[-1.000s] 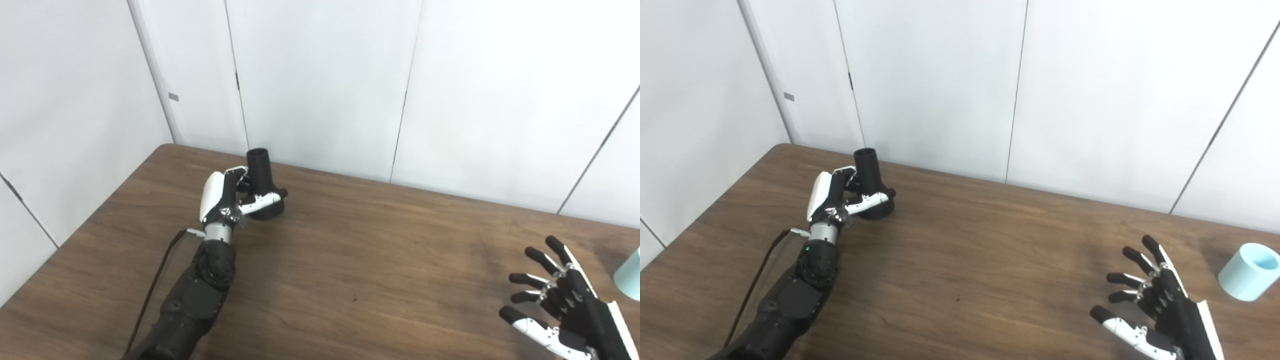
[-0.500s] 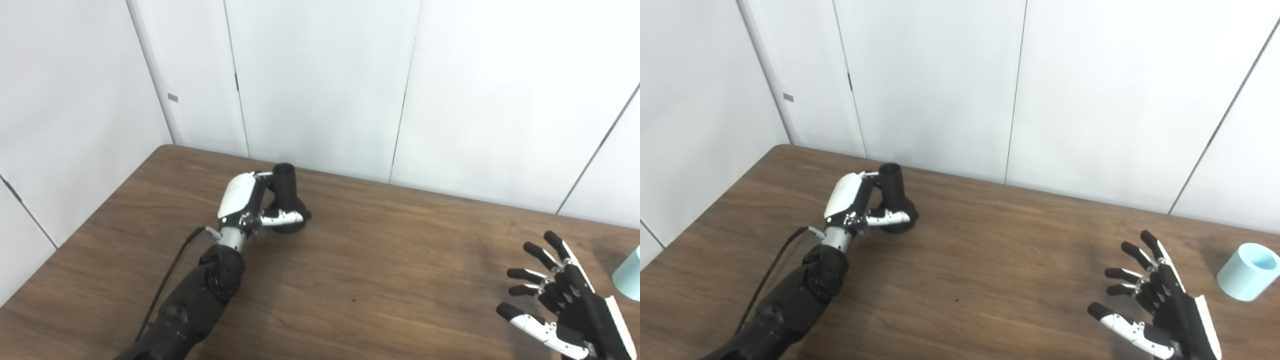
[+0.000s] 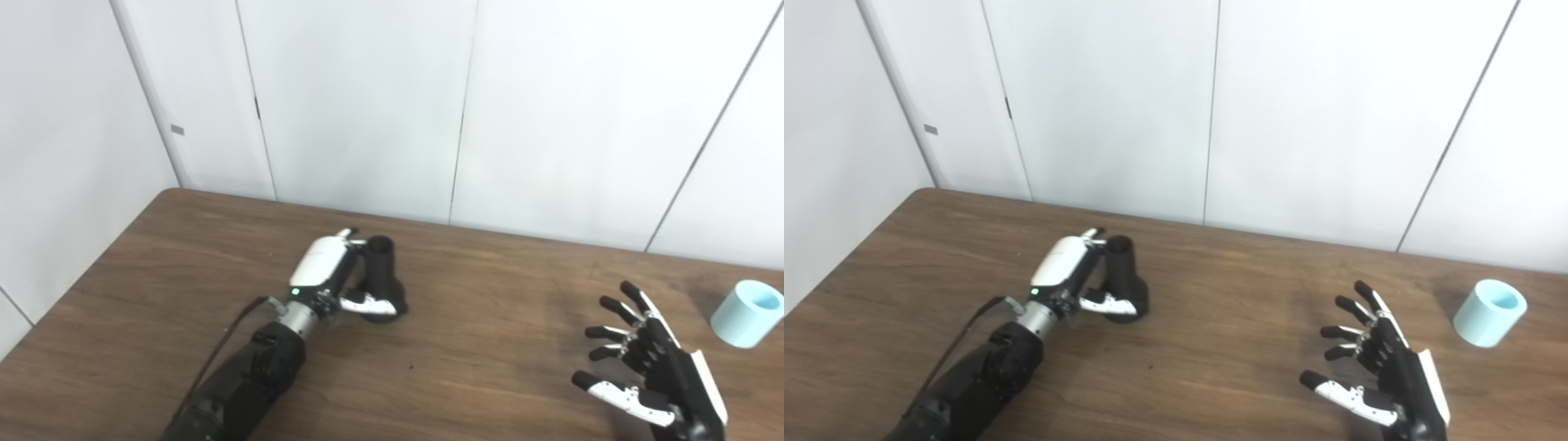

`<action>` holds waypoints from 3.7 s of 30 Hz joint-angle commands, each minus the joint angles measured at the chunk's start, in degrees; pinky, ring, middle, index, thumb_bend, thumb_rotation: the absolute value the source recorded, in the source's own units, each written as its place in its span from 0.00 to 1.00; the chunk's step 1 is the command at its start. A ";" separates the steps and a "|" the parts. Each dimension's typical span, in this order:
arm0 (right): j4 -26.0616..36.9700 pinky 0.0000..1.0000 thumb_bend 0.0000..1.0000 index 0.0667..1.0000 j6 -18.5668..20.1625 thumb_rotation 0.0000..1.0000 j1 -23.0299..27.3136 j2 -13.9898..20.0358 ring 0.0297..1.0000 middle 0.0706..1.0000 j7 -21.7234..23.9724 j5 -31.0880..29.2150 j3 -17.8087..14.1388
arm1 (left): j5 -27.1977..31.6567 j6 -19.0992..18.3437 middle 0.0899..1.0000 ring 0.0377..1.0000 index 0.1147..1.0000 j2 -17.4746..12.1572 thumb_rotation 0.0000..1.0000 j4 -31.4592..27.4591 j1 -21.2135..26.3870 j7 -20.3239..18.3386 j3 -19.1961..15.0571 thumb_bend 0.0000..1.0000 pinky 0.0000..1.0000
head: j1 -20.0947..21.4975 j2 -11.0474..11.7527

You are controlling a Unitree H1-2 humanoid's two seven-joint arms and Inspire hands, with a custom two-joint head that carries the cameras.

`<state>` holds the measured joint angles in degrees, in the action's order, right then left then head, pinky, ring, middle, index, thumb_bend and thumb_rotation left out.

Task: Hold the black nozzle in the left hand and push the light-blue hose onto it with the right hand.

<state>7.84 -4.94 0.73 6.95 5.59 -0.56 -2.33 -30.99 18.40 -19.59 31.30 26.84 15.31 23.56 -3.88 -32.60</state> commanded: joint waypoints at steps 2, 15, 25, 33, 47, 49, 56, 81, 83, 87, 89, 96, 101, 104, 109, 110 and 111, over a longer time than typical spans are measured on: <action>0.92 0.50 0.74 0.88 -3.71 0.06 1.41 0.31 0.64 0.81 -0.63 0.38 -0.23 | 0.56 -0.64 0.42 0.63 0.43 4.52 0.00 3.03 -6.75 -7.16 3.89 0.53 0.94 | 1.06 -0.34; 1.94 0.47 0.79 0.86 -3.57 0.07 0.95 -0.66 0.61 0.79 -1.58 1.04 -0.10 | 2.79 6.10 0.43 0.61 0.41 11.64 0.00 7.37 -7.22 -12.34 4.42 0.53 0.73 | 5.99 -2.22; 1.74 0.48 0.79 0.86 -3.13 0.07 0.94 -0.90 0.61 0.79 -1.57 0.96 -0.31 | 5.01 6.94 0.40 0.50 0.41 12.14 0.00 9.03 -7.24 -14.20 3.41 0.53 0.45 | 6.16 -2.60; 1.96 0.49 0.82 0.86 -3.36 0.13 2.95 -0.35 0.62 0.80 -1.64 2.44 -0.08 | 2.27 7.96 0.38 0.47 0.42 10.18 0.00 9.12 -6.81 -12.67 4.45 0.53 0.42 | 12.73 -1.33; 17.87 0.55 0.91 0.84 16.20 0.14 21.60 22.53 0.73 0.81 12.00 32.62 0.94 | -4.63 8.18 0.45 0.55 0.41 5.26 0.00 11.07 -6.90 -8.79 8.34 0.53 0.52 | 27.72 3.30; 19.96 0.55 0.90 0.83 18.99 0.09 23.46 24.22 0.72 0.80 13.67 33.29 0.28 | -5.74 8.00 0.44 0.56 0.41 5.11 0.00 11.93 -6.75 -7.78 8.99 0.53 0.54 | 28.44 3.53; 22.86 0.56 0.89 0.84 27.08 0.08 26.00 27.42 0.75 0.81 15.52 31.90 -5.97 | -8.17 7.85 0.40 0.57 0.43 4.40 0.00 14.23 -5.60 -5.63 11.61 0.53 0.55 | 31.55 5.55; -6.97 0.83 1.00 0.97 26.15 0.48 25.53 24.60 0.93 0.97 4.98 18.13 -15.02 | -6.61 8.51 0.39 0.52 0.42 2.71 0.00 18.42 -4.90 -0.77 14.51 0.53 0.47 | 35.38 9.44; -9.04 0.86 1.00 0.99 25.01 0.46 25.43 24.44 0.96 0.99 5.74 15.95 -14.91 | -6.12 8.52 0.39 0.53 0.42 2.45 0.00 17.90 -4.94 -0.76 14.60 0.53 0.48 | 35.55 9.46; -14.19 0.91 0.97 1.00 23.04 0.38 25.37 23.90 1.00 1.00 6.63 12.01 -14.64 | -5.83 8.52 0.39 0.54 0.42 1.98 0.00 17.42 -4.87 -1.05 15.29 0.53 0.49 | 35.68 9.27; -16.38 0.92 0.98 1.00 22.16 0.35 25.58 23.18 1.00 1.00 6.61 9.76 -14.91 | -5.42 8.52 0.39 0.54 0.43 1.95 0.00 17.36 -4.98 -1.37 15.41 0.53 0.50 | 35.68 9.18; -20.85 0.91 0.99 1.00 18.47 0.36 25.02 23.11 0.97 1.00 6.70 6.70 -13.22 | -5.01 8.51 0.38 0.55 0.43 1.69 0.00 16.46 -5.57 -1.86 16.10 0.53 0.50 | 35.19 8.73; -23.15 0.93 0.98 1.00 17.40 0.33 24.78 23.62 0.99 1.00 7.35 5.37 -11.98 | -5.03 8.52 0.37 0.55 0.43 1.77 0.00 16.46 -5.67 -1.70 16.01 0.53 0.49 | 35.07 8.49; -24.18 0.95 0.97 1.00 17.02 0.29 24.71 23.72 1.00 1.00 7.95 4.25 -11.50 | -5.38 8.51 0.38 0.55 0.43 1.68 0.00 16.36 -5.62 -1.78 15.93 0.53 0.49 | 35.07 8.49; -25.97 0.92 0.96 1.00 14.94 0.27 24.61 23.53 0.99 1.00 7.11 4.83 -10.29 | -5.27 8.51 0.39 0.56 0.43 1.49 0.00 16.54 -5.58 -1.75 15.71 0.53 0.52 | 34.83 8.40; -26.55 0.91 0.95 1.00 14.36 0.27 24.72 23.35 0.98 1.00 6.84 4.80 -10.28 | -5.30 8.51 0.39 0.56 0.43 1.46 0.00 16.55 -5.58 -1.54 15.78 0.53 0.52 | 34.83 8.40; -27.13 0.91 0.94 1.00 14.02 0.25 24.83 23.04 0.98 1.00 6.41 4.76 -10.35 | -5.28 8.51 0.39 0.56 0.43 1.45 0.00 16.64 -5.53 -1.49 15.90 0.53 0.51 | 34.68 8.40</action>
<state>-19.32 13.94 22.39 28.10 13.05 5.28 -12.89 -33.21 27.61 -14.01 39.36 34.01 17.10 35.14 30.94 -24.17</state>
